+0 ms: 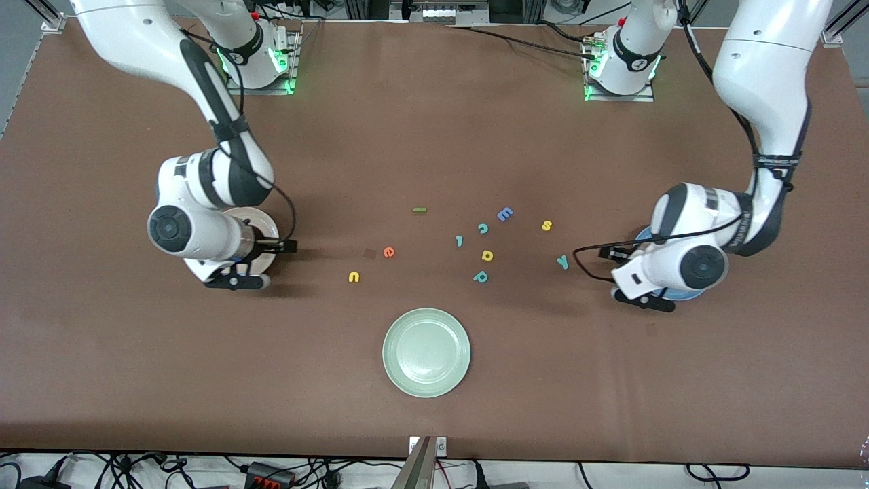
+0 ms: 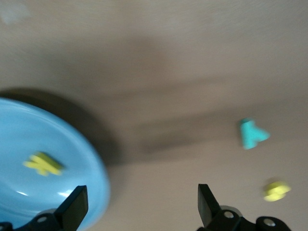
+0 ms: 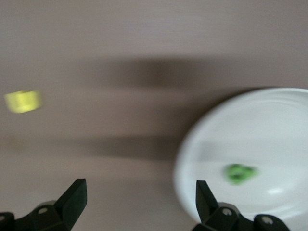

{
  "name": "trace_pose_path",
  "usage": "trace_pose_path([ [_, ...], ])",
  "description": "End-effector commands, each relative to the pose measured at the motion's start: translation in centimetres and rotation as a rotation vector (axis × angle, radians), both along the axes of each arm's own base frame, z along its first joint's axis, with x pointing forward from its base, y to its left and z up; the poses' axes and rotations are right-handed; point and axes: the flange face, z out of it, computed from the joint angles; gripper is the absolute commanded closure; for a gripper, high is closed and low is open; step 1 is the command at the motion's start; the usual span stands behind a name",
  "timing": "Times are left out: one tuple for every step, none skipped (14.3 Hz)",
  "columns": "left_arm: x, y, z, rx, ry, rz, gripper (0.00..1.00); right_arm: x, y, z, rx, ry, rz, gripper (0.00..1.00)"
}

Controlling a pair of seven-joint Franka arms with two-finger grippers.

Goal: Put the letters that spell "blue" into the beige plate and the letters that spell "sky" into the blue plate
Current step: 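Place the green a on the beige plate while the left gripper places k, then grasp the green l with the right gripper while the left gripper grasps y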

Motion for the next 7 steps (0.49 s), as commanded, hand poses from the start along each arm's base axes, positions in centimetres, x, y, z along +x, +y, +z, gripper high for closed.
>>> trace_pose_path([
  [-1.0,-3.5,-0.2,0.072,-0.034,0.183,0.0,-2.2,7.3,0.0,0.066,-0.024,0.143,0.0],
  [-1.5,-5.0,-0.8,0.085,-0.059,0.231,0.0,-3.2,9.7,-0.7,0.078,-0.038,0.242,0.0],
  [-1.9,-6.3,-1.3,0.079,-0.086,0.247,0.0,-4.1,11.6,-1.0,0.096,-0.048,0.364,0.0],
  [-2.4,-6.6,-2.4,0.071,-0.106,0.26,0.0,-5.0,13.4,-1.1,0.111,-0.064,0.46,0.0],
  [-2.9,-6.6,-3.3,0.058,-0.123,0.261,0.0,-6.2,15.8,-1.3,0.126,-0.082,0.558,0.0],
  [-3.3,-6.6,-4.0,0.043,-0.147,0.263,0.0,-7.2,17.6,-1.2,0.131,-0.104,0.632,0.0],
  [-3.4,-6.8,-4.3,0.028,-0.17,0.263,0.0,-8.5,19.6,-1.3,0.125,-0.126,0.724,0.0],
])
